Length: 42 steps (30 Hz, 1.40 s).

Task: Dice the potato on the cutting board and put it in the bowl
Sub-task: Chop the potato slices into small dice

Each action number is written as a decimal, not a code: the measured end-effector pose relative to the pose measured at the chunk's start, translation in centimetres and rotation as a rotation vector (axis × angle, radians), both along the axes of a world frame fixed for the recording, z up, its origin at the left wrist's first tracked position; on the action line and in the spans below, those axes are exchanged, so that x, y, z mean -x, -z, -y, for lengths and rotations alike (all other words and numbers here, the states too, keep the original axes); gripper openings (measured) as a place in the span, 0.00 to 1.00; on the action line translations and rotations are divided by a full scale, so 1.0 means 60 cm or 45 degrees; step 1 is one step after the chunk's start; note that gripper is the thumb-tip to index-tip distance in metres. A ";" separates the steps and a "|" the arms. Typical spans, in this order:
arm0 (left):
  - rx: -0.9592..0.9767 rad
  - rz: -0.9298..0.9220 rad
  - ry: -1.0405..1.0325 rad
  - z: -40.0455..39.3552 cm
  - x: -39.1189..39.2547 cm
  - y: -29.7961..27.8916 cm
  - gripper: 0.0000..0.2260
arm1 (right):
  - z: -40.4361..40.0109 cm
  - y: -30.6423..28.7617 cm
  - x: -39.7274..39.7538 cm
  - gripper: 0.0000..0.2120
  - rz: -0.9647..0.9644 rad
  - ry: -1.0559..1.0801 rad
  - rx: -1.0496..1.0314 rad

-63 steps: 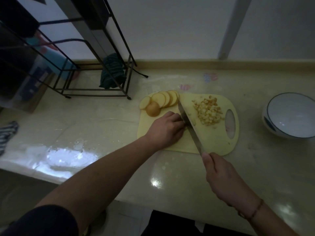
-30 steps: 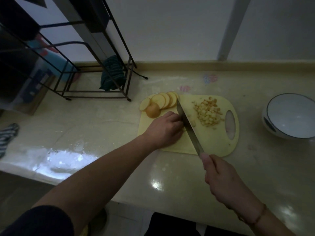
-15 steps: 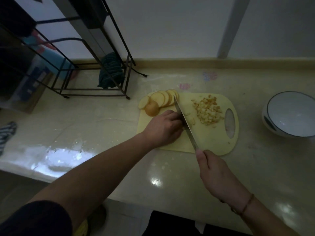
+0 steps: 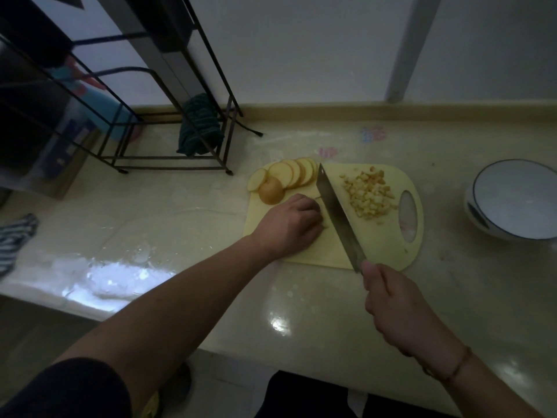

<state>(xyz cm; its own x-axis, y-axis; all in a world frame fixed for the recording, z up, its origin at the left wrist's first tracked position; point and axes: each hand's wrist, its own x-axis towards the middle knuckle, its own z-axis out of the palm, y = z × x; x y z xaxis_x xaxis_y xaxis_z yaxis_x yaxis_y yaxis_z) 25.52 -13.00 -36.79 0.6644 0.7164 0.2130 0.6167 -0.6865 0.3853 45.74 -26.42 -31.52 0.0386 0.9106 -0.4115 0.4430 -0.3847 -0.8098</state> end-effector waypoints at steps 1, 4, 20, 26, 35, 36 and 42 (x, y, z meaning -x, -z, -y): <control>0.010 0.004 0.001 0.000 0.003 0.001 0.07 | 0.002 -0.001 0.000 0.29 0.005 -0.011 -0.010; 0.028 -0.035 -0.071 -0.001 0.008 0.004 0.11 | 0.004 -0.005 0.003 0.29 0.025 -0.037 -0.027; 0.097 -0.020 -0.398 -0.012 -0.013 -0.009 0.11 | -0.006 -0.008 0.000 0.24 0.055 -0.041 0.004; 0.112 0.012 -0.339 -0.026 -0.017 -0.013 0.08 | -0.006 -0.011 -0.001 0.24 0.080 -0.060 -0.005; 0.086 0.046 -0.276 -0.027 -0.016 -0.013 0.07 | -0.001 -0.008 -0.001 0.25 0.087 -0.083 0.008; 0.085 0.048 -0.264 -0.028 -0.016 -0.012 0.07 | -0.002 -0.009 -0.001 0.24 0.091 -0.091 0.006; 0.096 0.045 -0.205 -0.028 -0.016 -0.017 0.10 | -0.008 -0.006 0.009 0.23 0.134 -0.115 -0.019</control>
<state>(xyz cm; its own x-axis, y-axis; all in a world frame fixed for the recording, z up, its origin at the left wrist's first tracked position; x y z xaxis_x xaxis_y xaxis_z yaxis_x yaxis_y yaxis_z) 26.47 -11.30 -35.76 0.5329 0.8277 0.1760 0.7013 -0.5484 0.4555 45.22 -25.95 -31.18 -0.0017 0.9184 -0.3956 0.5583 -0.3274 -0.7624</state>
